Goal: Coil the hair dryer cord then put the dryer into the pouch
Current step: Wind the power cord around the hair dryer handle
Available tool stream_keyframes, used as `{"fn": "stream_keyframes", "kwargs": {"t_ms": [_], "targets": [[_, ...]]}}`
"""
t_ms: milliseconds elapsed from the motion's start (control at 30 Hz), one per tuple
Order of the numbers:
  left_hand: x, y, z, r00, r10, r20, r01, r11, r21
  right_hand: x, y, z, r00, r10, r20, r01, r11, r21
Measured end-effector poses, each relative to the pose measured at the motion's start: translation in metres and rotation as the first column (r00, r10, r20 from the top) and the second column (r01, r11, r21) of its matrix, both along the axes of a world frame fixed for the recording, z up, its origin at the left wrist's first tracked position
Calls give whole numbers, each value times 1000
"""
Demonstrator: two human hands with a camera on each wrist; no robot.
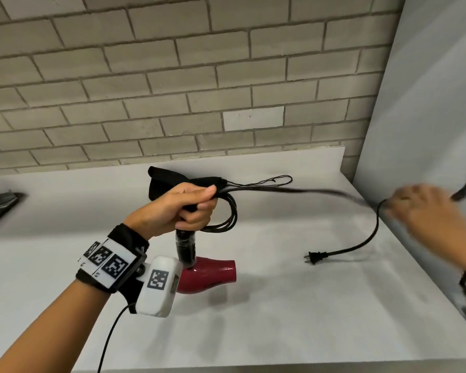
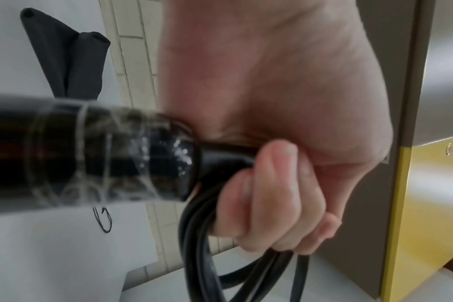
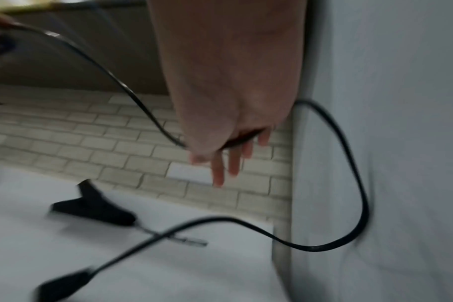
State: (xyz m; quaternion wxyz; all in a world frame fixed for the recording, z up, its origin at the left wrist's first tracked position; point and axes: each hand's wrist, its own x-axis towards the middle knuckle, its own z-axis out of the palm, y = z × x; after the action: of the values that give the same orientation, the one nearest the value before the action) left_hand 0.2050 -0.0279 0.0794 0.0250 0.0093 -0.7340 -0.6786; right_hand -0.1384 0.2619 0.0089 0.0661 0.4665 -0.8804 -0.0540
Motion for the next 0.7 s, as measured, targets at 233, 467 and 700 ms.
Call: {"fn": "stream_keyframes", "kwargs": {"t_ms": [233,467,700], "targets": [[-20,14,-16,998,-56,0,55,989,138,90,-13,-79,668,255,699,-151,966,-209],[-32,28,-17,994,-109,-14,110,974,199,121,-66,-50,820,480,313,24,517,-856],[-35,30,-13,994,-79,-69,94,965,246,110,-71,-59,862,355,363,120,553,-825]]}}
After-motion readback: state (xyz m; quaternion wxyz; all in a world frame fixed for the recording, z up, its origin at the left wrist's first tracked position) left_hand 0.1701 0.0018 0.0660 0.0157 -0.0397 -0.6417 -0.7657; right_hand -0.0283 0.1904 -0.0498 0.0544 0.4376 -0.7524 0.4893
